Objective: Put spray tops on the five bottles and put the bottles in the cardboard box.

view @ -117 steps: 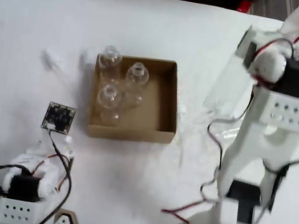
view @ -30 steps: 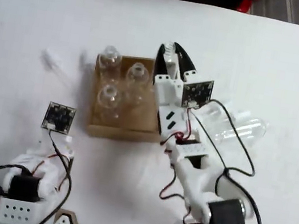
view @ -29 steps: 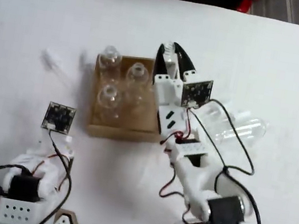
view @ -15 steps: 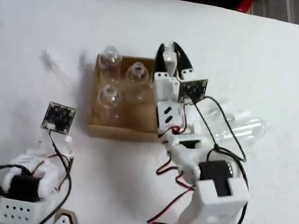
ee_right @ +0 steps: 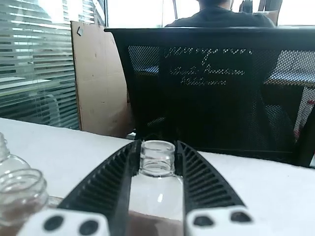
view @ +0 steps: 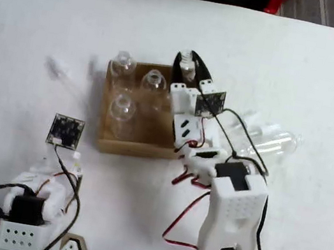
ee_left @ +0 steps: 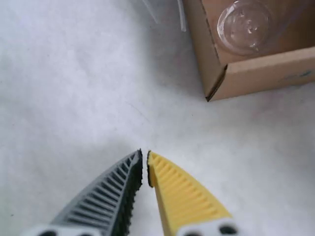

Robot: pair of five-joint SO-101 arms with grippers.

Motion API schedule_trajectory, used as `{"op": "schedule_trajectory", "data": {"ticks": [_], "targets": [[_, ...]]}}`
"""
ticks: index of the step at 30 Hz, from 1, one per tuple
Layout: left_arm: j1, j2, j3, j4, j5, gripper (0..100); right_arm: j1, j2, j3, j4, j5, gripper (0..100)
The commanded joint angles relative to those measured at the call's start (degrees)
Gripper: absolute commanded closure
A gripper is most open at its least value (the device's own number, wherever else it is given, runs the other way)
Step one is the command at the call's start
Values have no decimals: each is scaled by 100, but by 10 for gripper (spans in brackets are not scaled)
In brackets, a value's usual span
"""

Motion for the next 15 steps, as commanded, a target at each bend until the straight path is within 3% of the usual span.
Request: {"op": "schedule_trajectory", "data": {"ticks": [1,15], "targets": [[-66,-48,-18,18,79,977,22,-13,-176,-400,475,982],[-66,-48,-18,18,79,977,4,-4,-44,-418,536,982]]}}
